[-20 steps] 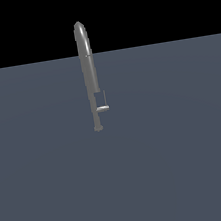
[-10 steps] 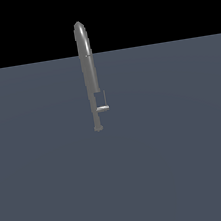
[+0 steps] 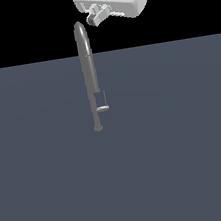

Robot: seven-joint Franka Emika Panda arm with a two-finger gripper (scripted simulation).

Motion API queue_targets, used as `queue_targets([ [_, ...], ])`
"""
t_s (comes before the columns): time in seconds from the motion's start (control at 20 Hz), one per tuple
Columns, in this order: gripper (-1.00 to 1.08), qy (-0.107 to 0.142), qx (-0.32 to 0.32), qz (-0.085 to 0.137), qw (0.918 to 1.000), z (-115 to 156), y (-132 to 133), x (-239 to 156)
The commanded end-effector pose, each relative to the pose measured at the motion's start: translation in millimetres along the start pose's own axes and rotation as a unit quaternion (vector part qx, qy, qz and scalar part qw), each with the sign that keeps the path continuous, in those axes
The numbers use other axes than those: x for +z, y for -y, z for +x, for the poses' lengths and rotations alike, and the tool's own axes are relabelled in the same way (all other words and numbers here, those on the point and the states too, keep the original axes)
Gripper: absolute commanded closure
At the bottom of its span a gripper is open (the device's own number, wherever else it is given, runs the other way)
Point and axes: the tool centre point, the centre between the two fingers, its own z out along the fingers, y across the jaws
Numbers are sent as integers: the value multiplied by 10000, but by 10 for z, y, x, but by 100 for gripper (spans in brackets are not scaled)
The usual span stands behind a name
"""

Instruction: Turn on the faucet by rotating a designated handle.

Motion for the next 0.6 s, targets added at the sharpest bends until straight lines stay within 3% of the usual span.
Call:
queue_targets([
  [0.0,108,229,175,184,9994,170,28,31],
  [0.3,108,794,613,638,9929,587,77,142],
  [0.55,108,1293,1003,1042,9810,948,101,276],
])
